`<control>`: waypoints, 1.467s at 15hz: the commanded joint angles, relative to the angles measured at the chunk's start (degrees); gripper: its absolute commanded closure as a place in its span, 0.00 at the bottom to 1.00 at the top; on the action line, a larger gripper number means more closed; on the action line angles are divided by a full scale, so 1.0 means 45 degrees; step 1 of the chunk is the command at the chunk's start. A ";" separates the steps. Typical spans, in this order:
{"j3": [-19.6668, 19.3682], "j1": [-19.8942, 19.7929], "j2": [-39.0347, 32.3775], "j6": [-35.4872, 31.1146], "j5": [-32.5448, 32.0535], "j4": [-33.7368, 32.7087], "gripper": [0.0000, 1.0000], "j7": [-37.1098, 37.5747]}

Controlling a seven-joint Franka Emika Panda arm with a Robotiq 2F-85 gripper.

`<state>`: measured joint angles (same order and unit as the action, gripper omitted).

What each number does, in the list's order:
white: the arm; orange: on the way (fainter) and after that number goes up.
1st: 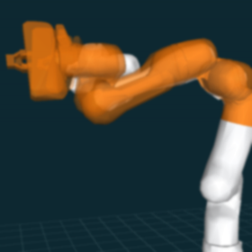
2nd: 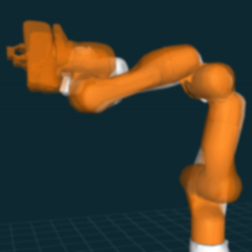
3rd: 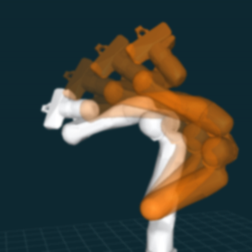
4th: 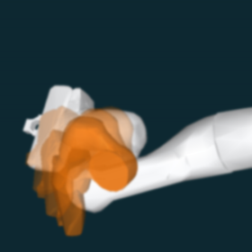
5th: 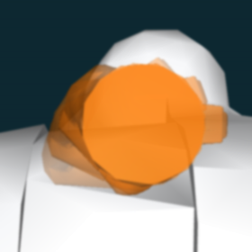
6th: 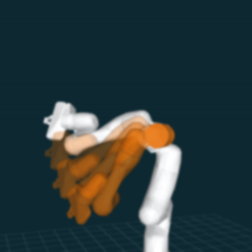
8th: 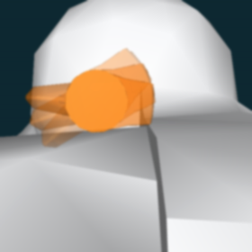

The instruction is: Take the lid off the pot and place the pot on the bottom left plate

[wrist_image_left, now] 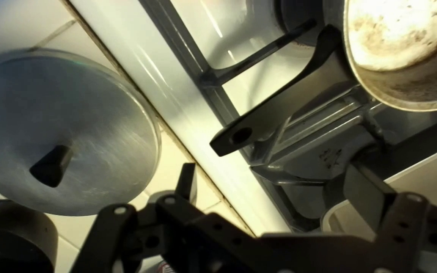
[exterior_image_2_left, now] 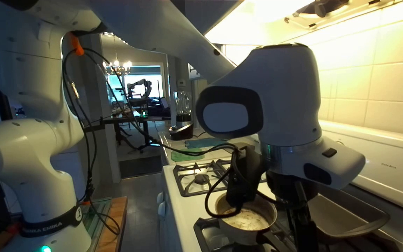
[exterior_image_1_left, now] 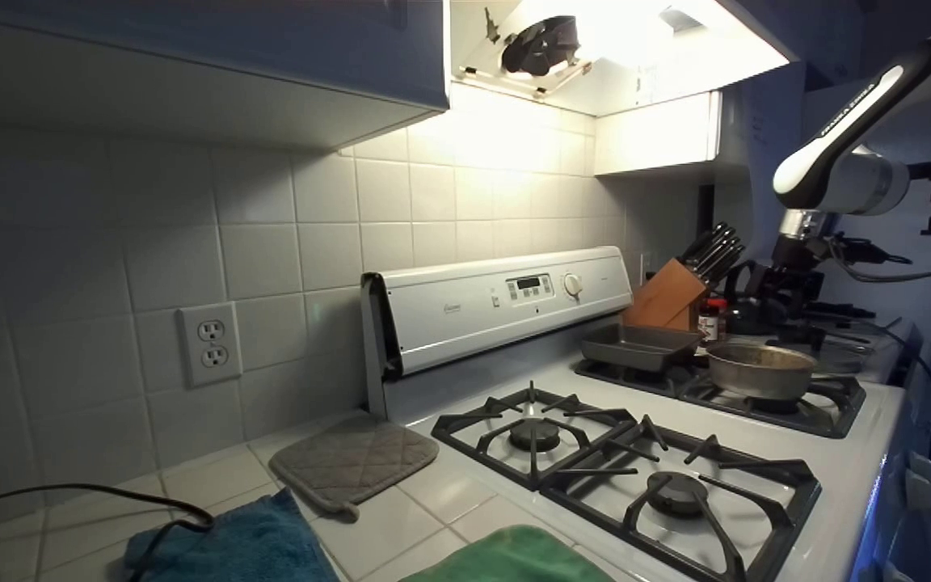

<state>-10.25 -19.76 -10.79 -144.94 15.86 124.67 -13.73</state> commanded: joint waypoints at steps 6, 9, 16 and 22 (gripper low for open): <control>0.0338 0.0446 0.1072 0.1083 0.0971 0.1140 0.00 -0.1005; 0.0320 0.0675 0.1039 0.0987 0.0668 0.1397 0.00 -0.1299; 0.0283 0.0995 0.0854 0.0864 0.0134 0.1874 0.01 -0.1594; 0.0166 0.1030 0.0713 0.0649 -0.0294 0.2029 0.44 -0.1351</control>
<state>-8.92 -15.56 -7.94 -141.04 16.38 132.74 -20.08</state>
